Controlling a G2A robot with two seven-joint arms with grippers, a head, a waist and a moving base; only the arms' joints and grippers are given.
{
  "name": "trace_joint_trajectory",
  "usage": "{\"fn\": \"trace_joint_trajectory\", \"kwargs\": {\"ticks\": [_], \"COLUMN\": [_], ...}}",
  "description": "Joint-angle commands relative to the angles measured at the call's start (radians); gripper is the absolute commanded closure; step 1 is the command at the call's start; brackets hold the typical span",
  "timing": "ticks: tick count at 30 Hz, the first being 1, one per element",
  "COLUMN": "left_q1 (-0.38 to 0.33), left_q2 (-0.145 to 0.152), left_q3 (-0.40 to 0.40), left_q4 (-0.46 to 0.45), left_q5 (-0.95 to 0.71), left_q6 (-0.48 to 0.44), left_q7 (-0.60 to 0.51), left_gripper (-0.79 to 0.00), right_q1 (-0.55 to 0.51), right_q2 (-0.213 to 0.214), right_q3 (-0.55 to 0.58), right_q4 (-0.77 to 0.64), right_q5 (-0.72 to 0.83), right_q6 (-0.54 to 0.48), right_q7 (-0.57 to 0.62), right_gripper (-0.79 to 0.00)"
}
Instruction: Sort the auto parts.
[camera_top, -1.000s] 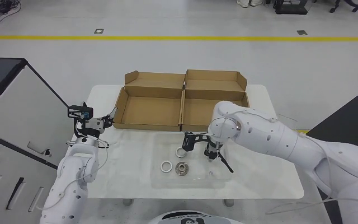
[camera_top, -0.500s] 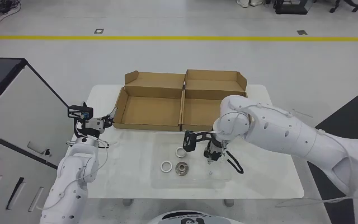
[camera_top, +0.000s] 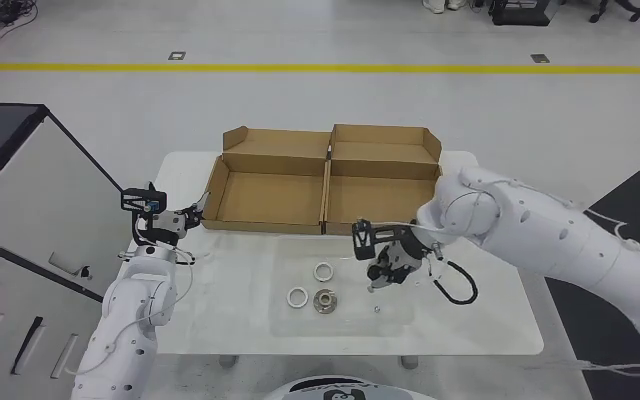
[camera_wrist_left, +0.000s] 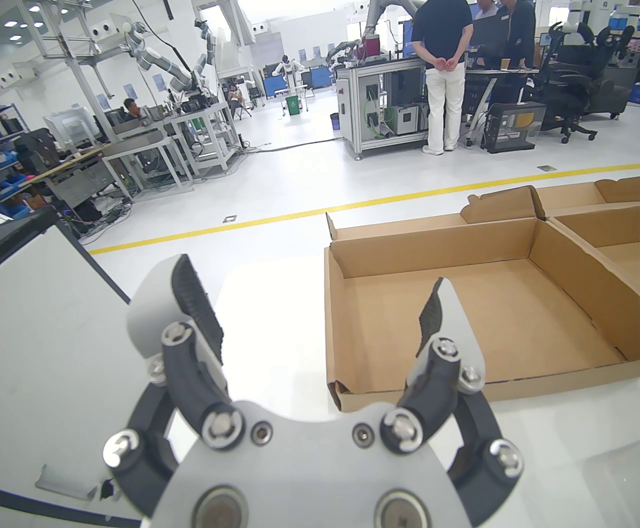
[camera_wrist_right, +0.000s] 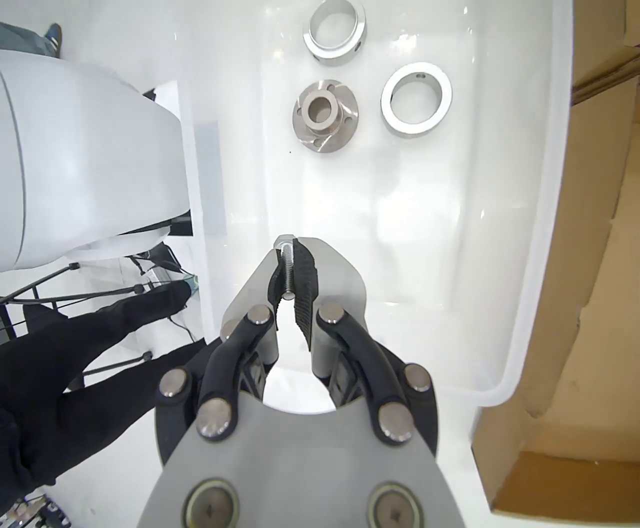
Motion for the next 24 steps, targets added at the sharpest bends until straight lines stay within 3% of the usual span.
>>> {"fn": "trace_joint_trajectory", "kwargs": {"ticks": [1,6,15,24], "left_q1": [0.000,0.000,0.000,0.000], "left_q2": [0.000,0.000,0.000,0.000], "left_q3": [0.000,0.000,0.000,0.000], "left_q4": [0.000,0.000,0.000,0.000], "left_q5": [0.000,0.000,0.000,0.000], "left_q6": [0.000,0.000,0.000,0.000], "left_q7": [0.000,0.000,0.000,0.000], "left_gripper": [-0.785,-0.785,-0.785,-0.785], "right_q1": [-0.012,-0.041,-0.035,-0.046], "right_q2": [0.033,0.094,0.138,0.142], "right_q3": [0.000,0.000,0.024,0.040], "right_q4": [0.015,0.054,-0.050,-0.064], "right_q5": [-0.011,-0.069,0.059,0.066], "right_q6": [-0.088,-0.303,-0.303,-0.303], "right_q7": [-0.088,-0.303,-0.304,-0.309], "right_gripper": [0.000,0.000,0.000,0.000]}}
